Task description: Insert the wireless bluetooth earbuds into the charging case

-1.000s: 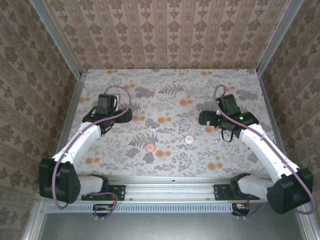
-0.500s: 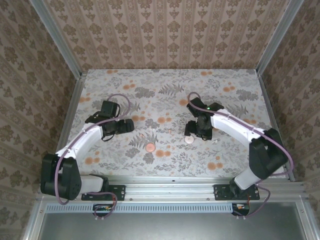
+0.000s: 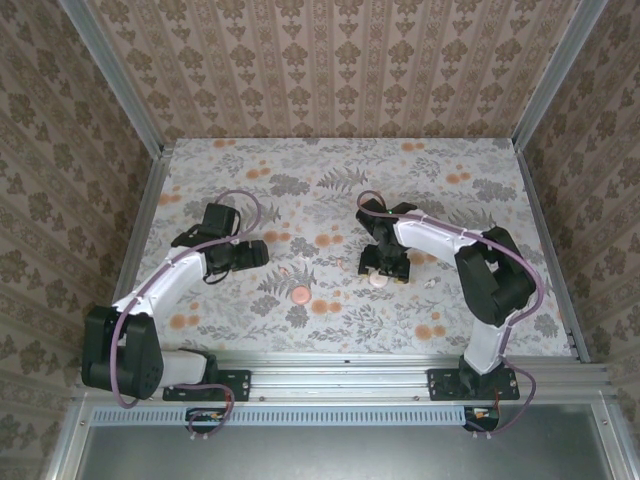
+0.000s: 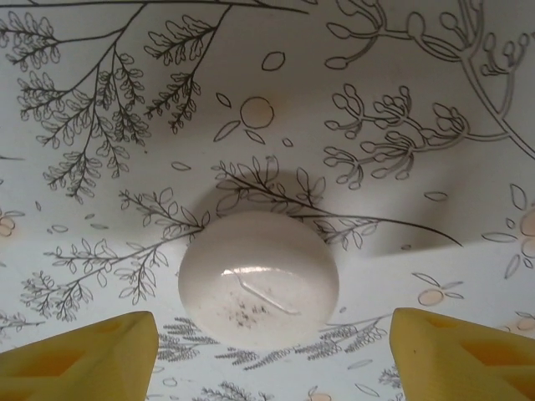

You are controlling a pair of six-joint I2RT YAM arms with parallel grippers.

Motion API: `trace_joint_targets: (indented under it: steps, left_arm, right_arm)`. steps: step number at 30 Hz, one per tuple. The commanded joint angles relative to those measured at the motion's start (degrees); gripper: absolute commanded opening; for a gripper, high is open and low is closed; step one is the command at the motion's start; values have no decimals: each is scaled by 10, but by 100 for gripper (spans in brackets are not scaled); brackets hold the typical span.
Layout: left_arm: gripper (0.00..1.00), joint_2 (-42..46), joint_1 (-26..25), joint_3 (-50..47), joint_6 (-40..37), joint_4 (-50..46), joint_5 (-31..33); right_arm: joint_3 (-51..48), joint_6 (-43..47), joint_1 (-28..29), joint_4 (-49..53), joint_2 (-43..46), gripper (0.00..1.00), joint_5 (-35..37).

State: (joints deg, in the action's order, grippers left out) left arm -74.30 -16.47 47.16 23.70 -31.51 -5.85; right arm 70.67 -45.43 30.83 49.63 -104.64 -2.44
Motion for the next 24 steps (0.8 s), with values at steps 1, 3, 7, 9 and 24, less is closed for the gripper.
trace_joint_targets:
  steps: [1, 3, 7, 9, 24]
  left_arm:
    - [87, -6, -1, -11, 10, -10, -2]
    - [87, -7, -1, -11, 12, -10, -1]
    - [87, -8, -1, -12, 13, -10, -2]
    - [87, -9, -1, -13, 14, -10, -2]
    - [83, 4, -3, -24, 9, 6, -32]
  right_arm:
    - [21, -7, 3, -1, -24, 73, -13]
    - [27, -5, 3, -1, -36, 72, -13]
    - [32, -1, 3, 1, -52, 68, -10]
    - [32, 1, 3, 2, -58, 65, -6]
    - [0, 8, 3, -46, -3, 45, 27]
